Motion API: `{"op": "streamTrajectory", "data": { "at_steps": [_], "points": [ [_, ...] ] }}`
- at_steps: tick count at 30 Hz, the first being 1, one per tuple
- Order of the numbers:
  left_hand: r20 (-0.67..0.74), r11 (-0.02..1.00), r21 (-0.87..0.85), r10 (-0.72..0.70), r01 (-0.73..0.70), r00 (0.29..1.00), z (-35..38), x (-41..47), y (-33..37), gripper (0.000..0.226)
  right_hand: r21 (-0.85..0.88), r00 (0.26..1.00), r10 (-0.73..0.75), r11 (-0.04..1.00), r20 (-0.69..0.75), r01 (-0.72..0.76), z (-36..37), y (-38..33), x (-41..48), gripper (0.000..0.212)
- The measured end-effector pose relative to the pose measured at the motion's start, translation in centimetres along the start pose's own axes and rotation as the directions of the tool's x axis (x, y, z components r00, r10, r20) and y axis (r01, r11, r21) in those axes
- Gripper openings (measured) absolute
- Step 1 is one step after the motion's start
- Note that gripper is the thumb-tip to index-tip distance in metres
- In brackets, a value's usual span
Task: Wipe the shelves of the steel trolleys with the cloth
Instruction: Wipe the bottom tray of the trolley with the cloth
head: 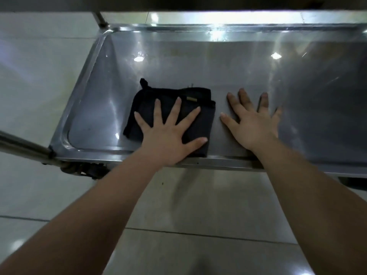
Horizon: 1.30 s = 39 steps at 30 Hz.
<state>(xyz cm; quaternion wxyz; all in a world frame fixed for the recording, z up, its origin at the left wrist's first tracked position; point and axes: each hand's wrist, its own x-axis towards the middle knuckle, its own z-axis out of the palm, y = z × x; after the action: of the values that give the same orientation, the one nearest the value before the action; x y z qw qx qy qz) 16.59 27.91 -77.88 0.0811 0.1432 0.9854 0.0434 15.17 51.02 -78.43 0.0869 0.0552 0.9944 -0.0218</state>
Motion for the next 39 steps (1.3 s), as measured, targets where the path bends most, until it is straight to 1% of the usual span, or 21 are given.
{"op": "streamTrajectory", "data": {
  "at_steps": [3, 5, 6, 8, 10, 12, 15, 19, 22, 26, 29, 32, 35, 37, 39],
  "points": [
    [-0.025, 1.0, -0.012, -0.027, 0.027, 0.999, 0.5, -2.1, 0.3, 0.077, 0.014, 0.993, -0.103, 0.995, 0.052, 0.102, -0.6, 1.5, 0.1, 0.064],
    [-0.016, 0.999, -0.019, -0.032, 0.031, 0.999, 0.3, -2.2, 0.5, 0.077, -0.024, 0.991, -0.132, 0.991, 0.037, 0.133, -1.3, 4.5, 0.1, 0.064],
    [-0.016, 0.999, -0.011, -0.031, 0.03, 0.999, 0.2, -2.3, 0.7, 0.078, -0.035, 0.995, -0.096, 0.995, 0.032, 0.097, -1.6, 6.3, 0.0, 0.066],
    [-0.026, 1.0, 0.006, -0.031, 0.031, 0.999, 0.3, -2.5, 1.2, 0.078, -0.009, 0.998, 0.033, 0.999, 0.061, -0.033, -1.7, 9.1, -0.5, 0.073],
    [-0.024, 1.0, -0.002, -0.028, 0.028, 0.999, 0.3, -2.5, 2.0, 0.078, -0.015, 0.995, 0.094, 0.996, 0.046, -0.093, -1.1, 9.9, -1.2, 0.077],
    [-0.023, 1.0, -0.013, -0.009, 0.009, 1.0, 0.3, -1.9, 3.3, 0.079, -0.046, 0.996, 0.091, 0.995, -0.017, -0.091, -0.5, 9.6, -1.4, 0.076],
    [-0.035, 1.0, 0.002, 0.021, -0.021, 0.999, 0.7, 0.6, 6.8, 0.083, -0.049, 0.996, 0.082, 0.995, -0.045, -0.084, -0.2, 9.4, -1.2, 0.076],
    [-0.021, 0.999, 0.002, -0.033, 0.033, 0.999, 0.4, 6.9, 10.9, 0.086, -0.038, 0.995, 0.086, 0.995, -0.053, -0.088, 0.1, 9.5, -1.2, 0.074],
    [0.013, 0.996, -0.016, -0.086, 0.087, 0.996, -0.7, 11.9, 11.7, 0.085, -0.014, 0.995, 0.08, 0.997, -0.053, -0.081, 0.1, 9.5, -1.1, 0.073],
    [0.03, 0.996, -0.056, -0.067, 0.068, 0.997, -1.7, 14.7, 11.9, 0.085, -0.003, 0.994, 0.092, 0.996, -0.059, -0.092, 0.1, 9.4, -0.7, 0.075],
    [0.047, 0.998, -0.049, -0.038, 0.041, 0.998, -1.8, 13.5, 11.4, 0.083, 0.019, 0.995, 0.088, 0.996, -0.053, -0.087, -0.2, 9.7, -0.6, 0.075],
    [0.061, 1.0, -0.017, 0.012, -0.011, 0.998, -0.9, 9.6, 10.0, 0.083, -0.006, 0.996, 0.089, 0.996, -0.023, -0.089, -0.4, 9.6, -0.6, 0.072],
    [0.021, 0.998, 0.009, 0.058, -0.058, 0.998, 0.1, 5.1, 8.8, 0.081, -0.002, 0.996, 0.077, 0.997, 0.055, -0.077, -1.0, 9.5, -0.6, 0.07],
    [0.018, 0.998, 0.014, 0.066, -0.066, 0.998, 0.1, 4.0, 8.6, 0.082, 0.03, 0.991, 0.03, 0.999, 0.133, -0.034, -1.8, 10.2, -0.7, 0.068],
    [0.036, 0.998, 0.015, 0.057, -0.058, 0.998, -0.3, 3.9, 8.8, 0.083, -0.026, 0.982, -0.025, 0.999, 0.185, 0.031, -2.6, 11.9, -1.4, 0.065]
  ]
}}
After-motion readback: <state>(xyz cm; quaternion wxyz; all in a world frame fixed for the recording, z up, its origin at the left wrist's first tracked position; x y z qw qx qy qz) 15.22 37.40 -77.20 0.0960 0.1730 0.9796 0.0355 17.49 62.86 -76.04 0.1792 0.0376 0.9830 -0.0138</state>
